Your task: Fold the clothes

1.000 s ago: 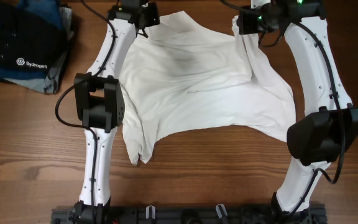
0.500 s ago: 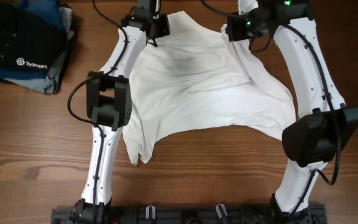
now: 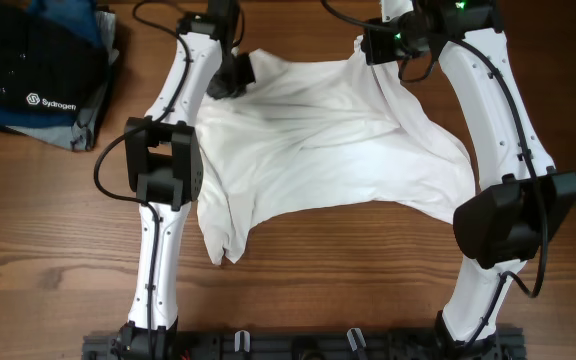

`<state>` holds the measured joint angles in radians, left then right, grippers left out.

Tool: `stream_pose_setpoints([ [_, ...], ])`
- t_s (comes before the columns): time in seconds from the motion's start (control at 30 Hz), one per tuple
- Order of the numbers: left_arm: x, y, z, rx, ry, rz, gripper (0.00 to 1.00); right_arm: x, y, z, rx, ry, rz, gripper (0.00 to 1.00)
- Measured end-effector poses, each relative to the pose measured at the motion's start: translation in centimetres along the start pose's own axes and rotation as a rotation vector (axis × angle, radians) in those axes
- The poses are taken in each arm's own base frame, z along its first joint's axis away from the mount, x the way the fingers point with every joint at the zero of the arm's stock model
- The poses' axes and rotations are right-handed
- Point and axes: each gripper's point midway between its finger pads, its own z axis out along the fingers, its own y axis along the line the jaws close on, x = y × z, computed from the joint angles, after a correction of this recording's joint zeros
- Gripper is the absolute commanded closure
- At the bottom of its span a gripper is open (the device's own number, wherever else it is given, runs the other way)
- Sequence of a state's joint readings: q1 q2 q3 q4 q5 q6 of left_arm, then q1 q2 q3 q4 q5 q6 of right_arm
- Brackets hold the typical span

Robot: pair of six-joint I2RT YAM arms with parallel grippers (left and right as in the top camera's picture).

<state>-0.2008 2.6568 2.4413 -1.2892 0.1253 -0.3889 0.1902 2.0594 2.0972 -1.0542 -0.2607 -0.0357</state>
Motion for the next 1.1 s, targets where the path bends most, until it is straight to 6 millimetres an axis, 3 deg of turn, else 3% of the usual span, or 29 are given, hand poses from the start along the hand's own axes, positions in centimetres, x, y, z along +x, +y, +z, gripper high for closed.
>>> stream_pose_setpoints([
  [0.07,2.9,1.8,-0.3,-0.062,0.124,-0.046,0.96,-0.2,0.0,0.0,0.000,-0.008,-0.002,0.96],
  [0.13,4.6,2.6,-0.4,-0.092,0.193,-0.072,0.96,-0.3,0.0,0.0,0.000,-0.014,-0.004,0.95],
  [0.23,4.8,2.7,-0.3,-0.095,0.202,-0.083,0.96,-0.4,0.0,0.0,0.001,-0.016,-0.005,0.96],
  [0.33,2.7,1.3,-0.1,-0.032,0.117,-0.077,0.96,-0.5,0.0,0.0,0.001,-0.022,-0.009,0.95],
  [0.5,-2.6,-2.4,-0.2,0.144,-0.084,-0.044,0.96,-0.8,0.0,0.0,0.001,-0.032,-0.012,0.94],
  [0.83,-4.0,-4.8,-0.7,0.204,-0.165,-0.025,0.96,-1.0,0.0,0.0,0.001,-0.039,-0.014,0.89],
  [1.0,-6.2,-6.1,-3.1,0.249,-0.283,-0.007,0.96,-1.1,0.0,0.0,0.002,-0.044,-0.016,0.84],
  [1.1,-7.9,-7.5,-5.9,0.301,-0.385,0.015,0.81,-1.1,0.0,0.0,0.002,-0.044,-0.023,0.75],
])
